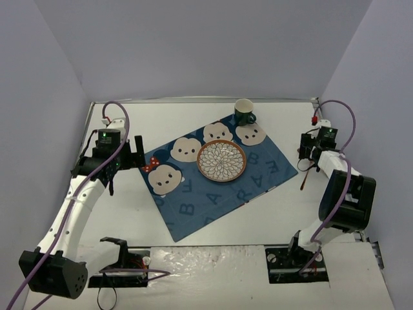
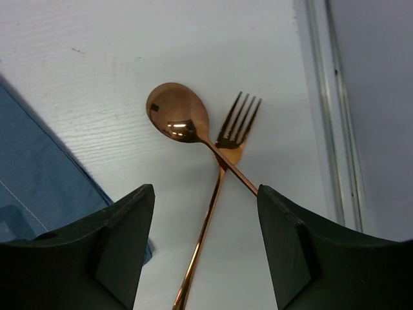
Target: Set the dinner table for one person
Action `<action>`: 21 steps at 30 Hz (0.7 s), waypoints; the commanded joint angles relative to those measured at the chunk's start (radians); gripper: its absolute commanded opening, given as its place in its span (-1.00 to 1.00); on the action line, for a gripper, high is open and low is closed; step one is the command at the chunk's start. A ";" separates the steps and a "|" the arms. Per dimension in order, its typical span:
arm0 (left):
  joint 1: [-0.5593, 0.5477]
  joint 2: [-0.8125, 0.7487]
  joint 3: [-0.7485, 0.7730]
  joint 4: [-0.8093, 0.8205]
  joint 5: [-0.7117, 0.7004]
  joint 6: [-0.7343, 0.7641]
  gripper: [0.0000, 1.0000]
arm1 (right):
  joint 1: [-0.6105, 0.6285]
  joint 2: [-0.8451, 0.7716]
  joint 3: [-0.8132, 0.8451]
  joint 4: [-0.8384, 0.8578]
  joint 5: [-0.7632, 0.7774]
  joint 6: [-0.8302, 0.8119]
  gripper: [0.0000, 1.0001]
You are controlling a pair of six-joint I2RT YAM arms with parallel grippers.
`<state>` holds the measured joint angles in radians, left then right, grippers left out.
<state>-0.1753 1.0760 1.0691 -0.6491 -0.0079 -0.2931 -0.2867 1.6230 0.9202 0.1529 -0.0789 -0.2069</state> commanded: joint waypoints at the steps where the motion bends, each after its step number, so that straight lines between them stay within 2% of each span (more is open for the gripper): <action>1: -0.012 -0.021 0.015 0.031 -0.024 0.016 0.94 | -0.019 0.065 0.072 0.012 -0.129 -0.141 0.18; 7: -0.012 -0.014 0.014 0.029 -0.034 0.019 0.94 | -0.028 0.136 0.152 -0.041 -0.150 -0.194 0.11; 21: -0.011 0.002 0.015 0.028 -0.028 0.019 0.94 | -0.048 0.192 0.174 -0.046 -0.167 -0.227 -0.01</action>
<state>-0.1833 1.0781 1.0672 -0.6493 -0.0261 -0.2891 -0.3173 1.7941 1.0463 0.0969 -0.2105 -0.4162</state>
